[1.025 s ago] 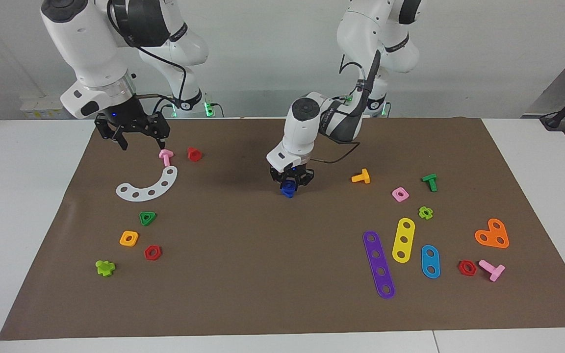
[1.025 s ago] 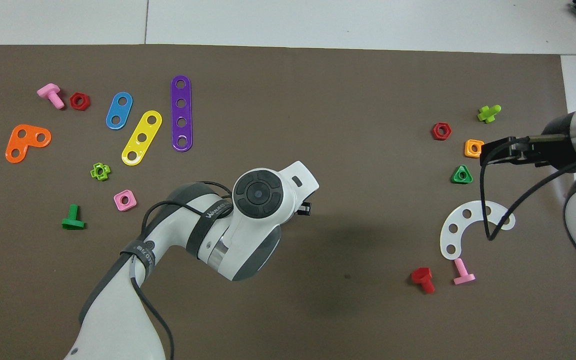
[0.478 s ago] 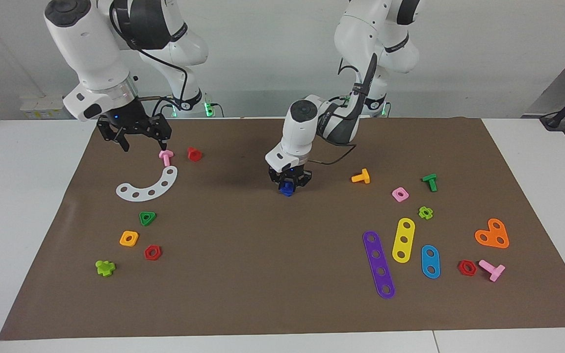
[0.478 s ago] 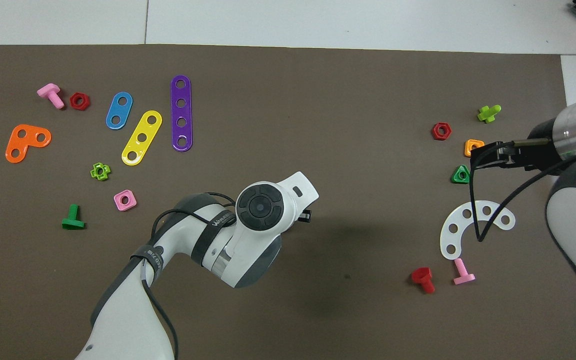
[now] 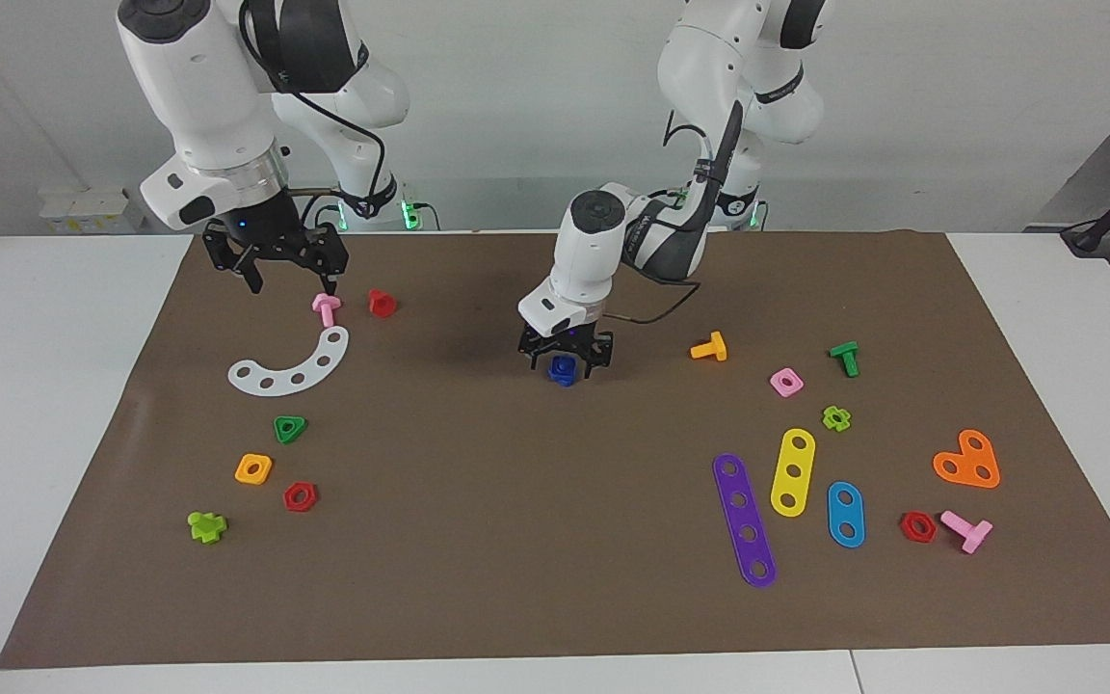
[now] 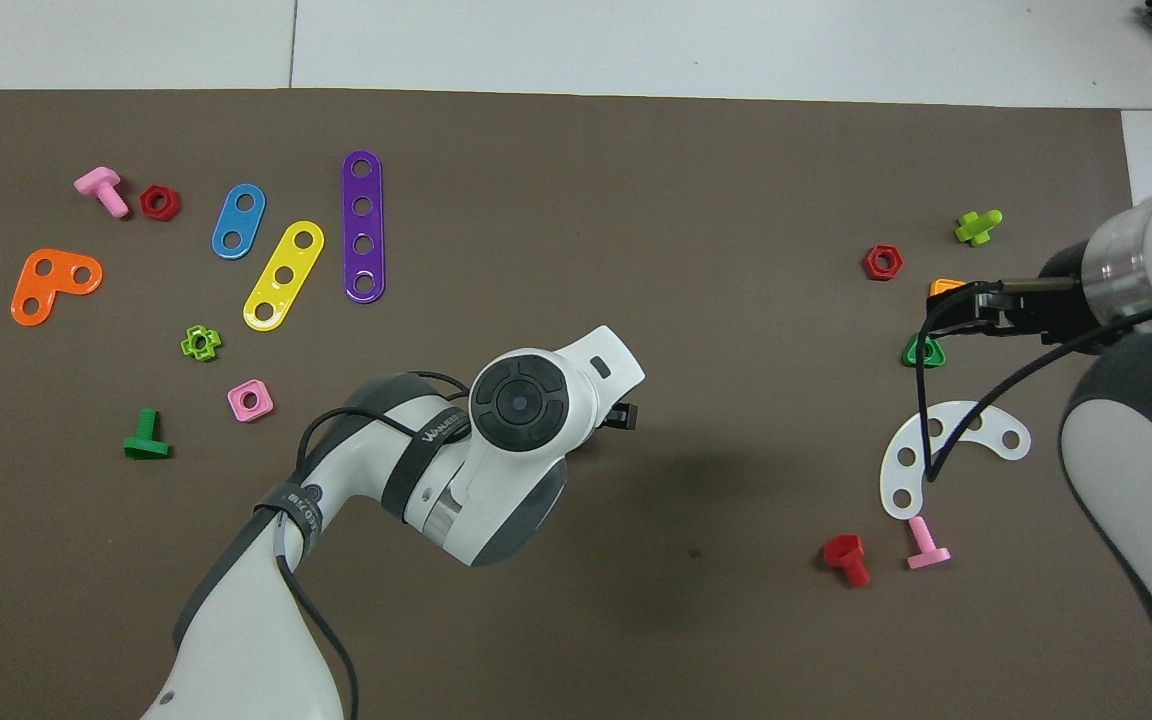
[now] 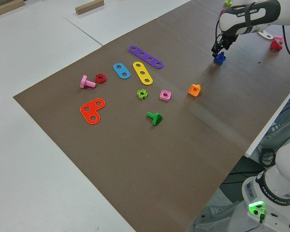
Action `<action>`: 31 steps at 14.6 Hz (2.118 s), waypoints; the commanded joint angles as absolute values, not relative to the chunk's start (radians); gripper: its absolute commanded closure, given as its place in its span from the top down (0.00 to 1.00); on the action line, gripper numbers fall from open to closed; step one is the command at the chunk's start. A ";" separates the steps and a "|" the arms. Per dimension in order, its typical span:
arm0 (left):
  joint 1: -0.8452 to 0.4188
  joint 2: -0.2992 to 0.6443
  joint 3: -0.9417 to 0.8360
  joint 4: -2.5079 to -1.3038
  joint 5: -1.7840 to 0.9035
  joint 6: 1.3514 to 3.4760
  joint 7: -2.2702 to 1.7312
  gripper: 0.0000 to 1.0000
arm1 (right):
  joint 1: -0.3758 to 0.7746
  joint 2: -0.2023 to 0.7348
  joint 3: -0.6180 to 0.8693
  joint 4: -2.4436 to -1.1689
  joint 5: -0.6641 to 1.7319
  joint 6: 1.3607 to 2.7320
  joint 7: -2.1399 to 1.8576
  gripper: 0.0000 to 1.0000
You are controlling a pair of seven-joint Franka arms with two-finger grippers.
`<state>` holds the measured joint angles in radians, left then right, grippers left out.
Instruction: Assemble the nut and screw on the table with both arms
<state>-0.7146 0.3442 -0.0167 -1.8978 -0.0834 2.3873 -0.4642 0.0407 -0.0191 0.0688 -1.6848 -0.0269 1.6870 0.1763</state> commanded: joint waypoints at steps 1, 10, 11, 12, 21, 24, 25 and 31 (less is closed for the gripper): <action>-0.698 0.376 -0.002 -1.781 -0.086 2.269 -0.466 1.00 | 0.035 -0.041 0.074 -1.706 -0.040 1.692 0.199 1.00; -0.468 0.286 -0.002 -1.640 -0.089 1.886 -0.217 0.88 | 0.031 -0.049 0.072 -1.689 -0.026 1.644 0.179 0.99; -0.447 0.269 0.002 -1.644 -0.089 1.849 -0.183 0.88 | 0.031 -0.045 0.072 -1.674 -0.026 1.635 0.179 0.99; -0.425 0.250 0.002 -1.652 -0.090 1.812 -0.146 0.88 | 0.032 -0.041 0.071 -1.668 -0.026 1.629 0.179 0.99; -0.221 0.000 0.009 -1.888 0.038 1.658 0.023 0.94 | 0.031 -0.031 0.071 -1.632 -0.020 1.568 0.189 0.99; -0.166 -0.080 0.009 -1.885 0.038 1.657 0.031 1.00 | 0.032 -0.032 0.071 -1.634 -0.020 1.569 0.181 1.00; -0.158 -0.096 0.009 -1.869 0.038 1.654 0.026 1.00 | 0.032 -0.032 0.071 -1.634 -0.020 1.569 0.181 1.00; -0.135 -0.086 0.009 -1.657 0.038 1.549 0.017 1.00 | 0.032 -0.032 0.071 -1.634 -0.020 1.572 0.181 1.00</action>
